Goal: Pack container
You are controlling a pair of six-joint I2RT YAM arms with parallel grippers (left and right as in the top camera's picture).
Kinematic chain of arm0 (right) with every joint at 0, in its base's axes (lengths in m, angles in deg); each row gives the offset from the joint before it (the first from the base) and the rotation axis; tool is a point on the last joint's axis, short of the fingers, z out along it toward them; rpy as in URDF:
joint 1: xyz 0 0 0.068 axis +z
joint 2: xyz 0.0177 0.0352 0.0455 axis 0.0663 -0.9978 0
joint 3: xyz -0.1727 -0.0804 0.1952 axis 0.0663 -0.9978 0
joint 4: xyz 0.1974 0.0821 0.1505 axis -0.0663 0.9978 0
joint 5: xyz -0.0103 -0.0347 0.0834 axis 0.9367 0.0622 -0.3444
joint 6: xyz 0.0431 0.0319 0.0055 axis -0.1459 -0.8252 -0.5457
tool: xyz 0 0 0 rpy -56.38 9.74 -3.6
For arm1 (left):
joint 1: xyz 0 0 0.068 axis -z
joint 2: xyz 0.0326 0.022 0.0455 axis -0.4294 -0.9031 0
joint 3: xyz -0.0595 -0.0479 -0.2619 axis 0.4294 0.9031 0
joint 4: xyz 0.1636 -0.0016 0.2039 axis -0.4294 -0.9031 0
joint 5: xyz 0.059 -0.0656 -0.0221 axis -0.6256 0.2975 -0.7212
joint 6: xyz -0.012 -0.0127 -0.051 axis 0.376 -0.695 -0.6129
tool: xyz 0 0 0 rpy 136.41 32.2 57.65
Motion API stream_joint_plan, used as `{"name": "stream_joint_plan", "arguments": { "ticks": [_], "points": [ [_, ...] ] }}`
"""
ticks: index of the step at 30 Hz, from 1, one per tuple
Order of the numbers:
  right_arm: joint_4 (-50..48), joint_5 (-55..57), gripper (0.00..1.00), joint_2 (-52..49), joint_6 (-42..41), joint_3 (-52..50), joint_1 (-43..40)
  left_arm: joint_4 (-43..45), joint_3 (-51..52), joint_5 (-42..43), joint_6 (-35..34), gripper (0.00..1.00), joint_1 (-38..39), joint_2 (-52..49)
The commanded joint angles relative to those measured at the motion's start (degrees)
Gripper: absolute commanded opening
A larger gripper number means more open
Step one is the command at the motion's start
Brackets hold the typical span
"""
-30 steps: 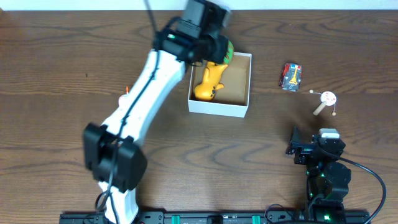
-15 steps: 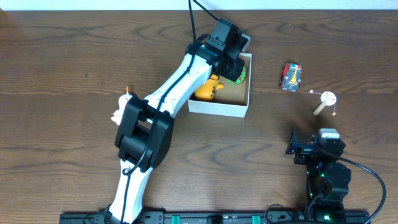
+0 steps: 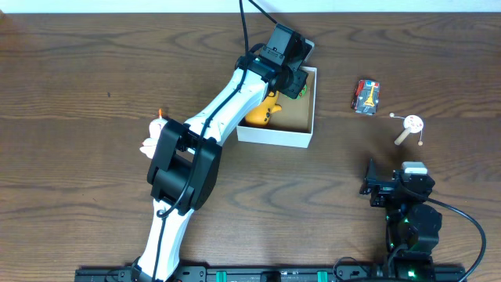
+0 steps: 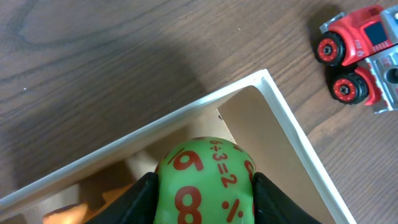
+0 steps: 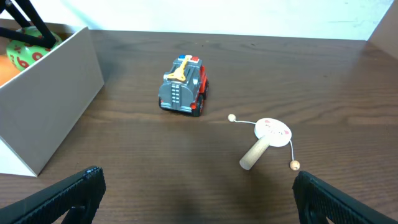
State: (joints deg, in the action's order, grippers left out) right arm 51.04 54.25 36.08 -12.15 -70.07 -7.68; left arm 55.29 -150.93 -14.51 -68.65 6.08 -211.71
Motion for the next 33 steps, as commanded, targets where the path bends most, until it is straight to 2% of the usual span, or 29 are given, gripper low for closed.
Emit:
{"name": "stream_joint_plan", "arguments": {
  "ticks": [1, 3, 11, 15, 26, 33],
  "points": [
    [0.17, 0.35, 0.99, 0.09, -0.17, -0.17, 1.18, 0.24, 0.0, -0.96, 0.35, 0.5, -0.31, -0.83],
    [0.17, 0.37, 0.99, 0.09, -0.17, -0.17, 1.18, 0.22, 0.0, -0.96, 0.37, 0.54, -0.31, -0.85],
    [0.17, 0.35, 0.99, 0.09, -0.17, -0.17, 1.18, 0.39, 0.0, -0.96, 0.37, 0.59, -0.33, -0.85],
    [0.17, 0.35, 0.99, 0.09, -0.17, -0.17, 1.18, 1.25, 0.0, -0.96, 0.37, 0.66, -0.59, -0.85],
    [0.17, 0.35, 0.99, 0.09, -0.17, -0.17, 1.18, 2.1, -0.33, -0.96, 0.35, 0.67, -2.89, -0.2],
    [0.17, 0.35, 0.99, 0.09, -0.17, -0.17, 1.18, -1.73, -1.81, -1.01, -1.66, 0.67, -8.72, 7.85]
  ]
}}
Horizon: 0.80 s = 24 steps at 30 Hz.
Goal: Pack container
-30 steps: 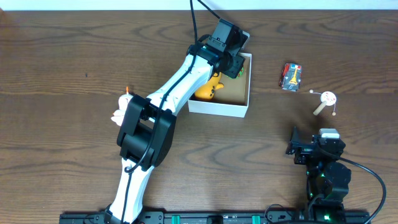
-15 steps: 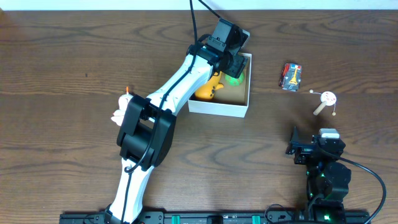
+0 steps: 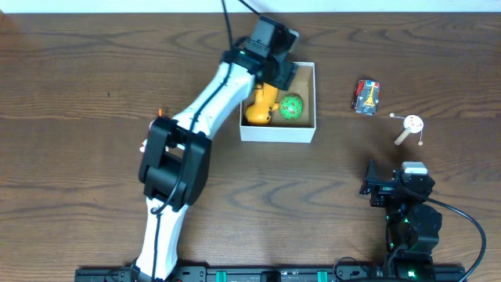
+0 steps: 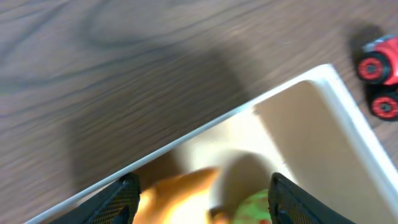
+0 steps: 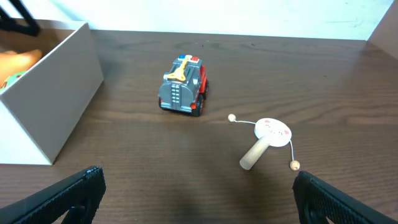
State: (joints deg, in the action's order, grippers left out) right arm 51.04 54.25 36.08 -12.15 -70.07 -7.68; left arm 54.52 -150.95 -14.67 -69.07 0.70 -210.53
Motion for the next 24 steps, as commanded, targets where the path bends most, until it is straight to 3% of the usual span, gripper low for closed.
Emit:
{"name": "stream_joint_plan", "arguments": {
  "ticks": [1, 7, 15, 20, 24],
  "points": [
    [0.17, 0.37, 0.99, 0.09, -0.17, -0.17, 1.18, -2.32, -1.79, -1.09, -1.22, 0.67, -4.33, 8.15],
    [0.17, 0.35, 0.99, 0.09, -0.17, -0.17, 1.18, -15.52, -1.79, -9.18, -1.25, 0.67, -10.69, 16.46],
    [0.17, 0.35, 0.99, 0.09, -0.17, -0.17, 1.18, -34.67, -1.03, -10.49, -1.29, 0.67, -15.34, 18.8],
    [0.17, 0.35, 0.99, 0.09, -0.17, -0.17, 1.18, -37.64, 3.37, -18.4, -11.32, 0.77, -18.12, 18.34],
    [0.17, 0.35, 0.99, 0.09, -0.17, -0.17, 1.18, -37.75, 6.86, -20.7, -17.68, 0.79, -21.86, 18.34]
  ]
}}
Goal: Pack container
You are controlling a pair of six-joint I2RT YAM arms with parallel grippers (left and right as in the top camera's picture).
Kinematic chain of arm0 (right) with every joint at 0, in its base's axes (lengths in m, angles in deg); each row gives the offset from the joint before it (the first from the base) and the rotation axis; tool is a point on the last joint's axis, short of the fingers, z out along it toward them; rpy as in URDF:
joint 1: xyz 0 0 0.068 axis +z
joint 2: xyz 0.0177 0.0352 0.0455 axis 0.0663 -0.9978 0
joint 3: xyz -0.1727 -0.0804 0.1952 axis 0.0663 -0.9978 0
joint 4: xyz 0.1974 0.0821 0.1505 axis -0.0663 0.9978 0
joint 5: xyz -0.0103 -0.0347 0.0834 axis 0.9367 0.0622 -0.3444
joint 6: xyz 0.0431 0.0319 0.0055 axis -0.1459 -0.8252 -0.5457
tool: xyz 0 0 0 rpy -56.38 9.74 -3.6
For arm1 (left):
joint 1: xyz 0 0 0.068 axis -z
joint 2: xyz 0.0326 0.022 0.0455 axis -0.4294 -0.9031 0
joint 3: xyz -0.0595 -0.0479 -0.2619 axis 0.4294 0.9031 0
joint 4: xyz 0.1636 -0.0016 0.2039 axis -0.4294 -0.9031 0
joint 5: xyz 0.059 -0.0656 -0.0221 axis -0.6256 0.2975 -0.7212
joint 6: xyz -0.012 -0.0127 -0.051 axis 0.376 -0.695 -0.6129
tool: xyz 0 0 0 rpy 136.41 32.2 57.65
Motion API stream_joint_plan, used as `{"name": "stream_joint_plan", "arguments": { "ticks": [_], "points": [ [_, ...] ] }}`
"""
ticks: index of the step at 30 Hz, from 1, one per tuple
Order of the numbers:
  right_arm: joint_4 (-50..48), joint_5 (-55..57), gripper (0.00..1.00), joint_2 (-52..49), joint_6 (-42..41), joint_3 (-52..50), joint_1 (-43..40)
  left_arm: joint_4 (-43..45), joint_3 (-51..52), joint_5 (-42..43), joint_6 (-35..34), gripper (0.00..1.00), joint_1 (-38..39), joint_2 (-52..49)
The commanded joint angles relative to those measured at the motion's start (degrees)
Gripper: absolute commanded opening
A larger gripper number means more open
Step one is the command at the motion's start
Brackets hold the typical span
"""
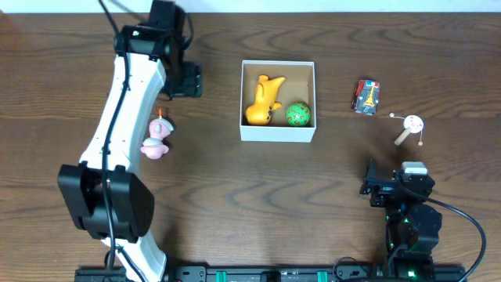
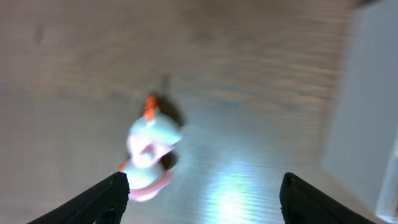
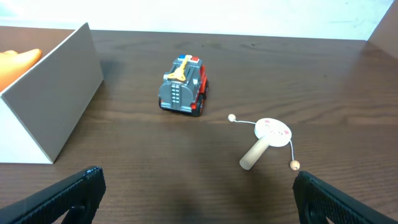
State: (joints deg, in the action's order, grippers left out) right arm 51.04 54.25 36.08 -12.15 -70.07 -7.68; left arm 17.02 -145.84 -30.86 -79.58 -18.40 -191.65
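The white box (image 1: 277,135) holds a yellow toy (image 1: 263,100) and a green ball with red numbers (image 1: 297,114). My left gripper (image 1: 186,81) hangs open and empty over the table left of the box, above a pink and white toy (image 1: 155,138). The blurred left wrist view shows that toy (image 2: 149,155) by the left finger of the gripper (image 2: 202,199), and the box wall (image 2: 367,112) at the right. My right gripper (image 3: 199,196) rests open near the front edge. A red fire truck (image 3: 183,87) and a wooden rattle drum (image 3: 264,143) lie ahead of it.
The fire truck (image 1: 365,95) and the rattle drum (image 1: 409,128) lie to the right of the box. The right arm's base (image 1: 407,227) stands at the front right. The box's near wall (image 3: 53,106) fills the left of the right wrist view.
My left gripper has moved from above the box's far left corner to the table left of the box, near the pink toy. It stays open. The right arm has not moved.
My left gripper was shut on the green ball over the box's far right corner. Then the ball lay in the box beside the yellow toy and the gripper stood open above. Now the gripper is away to the left, empty.
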Motion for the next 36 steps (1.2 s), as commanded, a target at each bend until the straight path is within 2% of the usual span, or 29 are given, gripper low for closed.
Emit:
{"name": "stream_joint_plan", "arguments": {
  "ticks": [1, 8, 13, 18, 24, 27, 33, 36],
  "points": [
    [0.17, 0.37, 0.99, 0.09, -0.17, -0.17, 1.18, -0.2, 2.71, -4.48, -7.8, 0.79, -3.85, -0.55],
    [0.17, 0.35, 0.99, 0.09, -0.17, -0.17, 1.18, 2.73, 10.32, -4.24, -6.84, 0.79, -8.7, -0.55],
    [0.17, 0.35, 0.99, 0.09, -0.2, -0.17, 1.18, 9.2, 17.27, 1.2, -2.12, 0.79, -8.98, -0.55],
    [0.17, 0.35, 0.99, 0.09, -0.17, -0.17, 1.18, 12.63, 21.75, 1.36, -1.33, 0.79, -9.11, -0.55],
    [0.17, 0.35, 0.99, 0.09, -0.17, -0.17, 1.18, 13.64, 25.07, 1.38, 6.27, 0.79, -9.11, -0.57],
    [0.17, 0.35, 0.99, 0.09, -0.17, -0.17, 1.18, 14.49, 26.25, 1.36, 7.89, 0.8, -9.11, -0.57],
    [0.17, 0.35, 0.99, 0.09, -0.17, -0.17, 1.18, 16.74, 26.34, 0.87, 7.89, 0.98, -9.11, -0.55],
    [0.17, 0.35, 0.99, 0.09, -0.17, -0.17, 1.18, 16.98, 26.34, 0.87, 7.87, 0.98, -9.11, -0.55]
  ]
}}
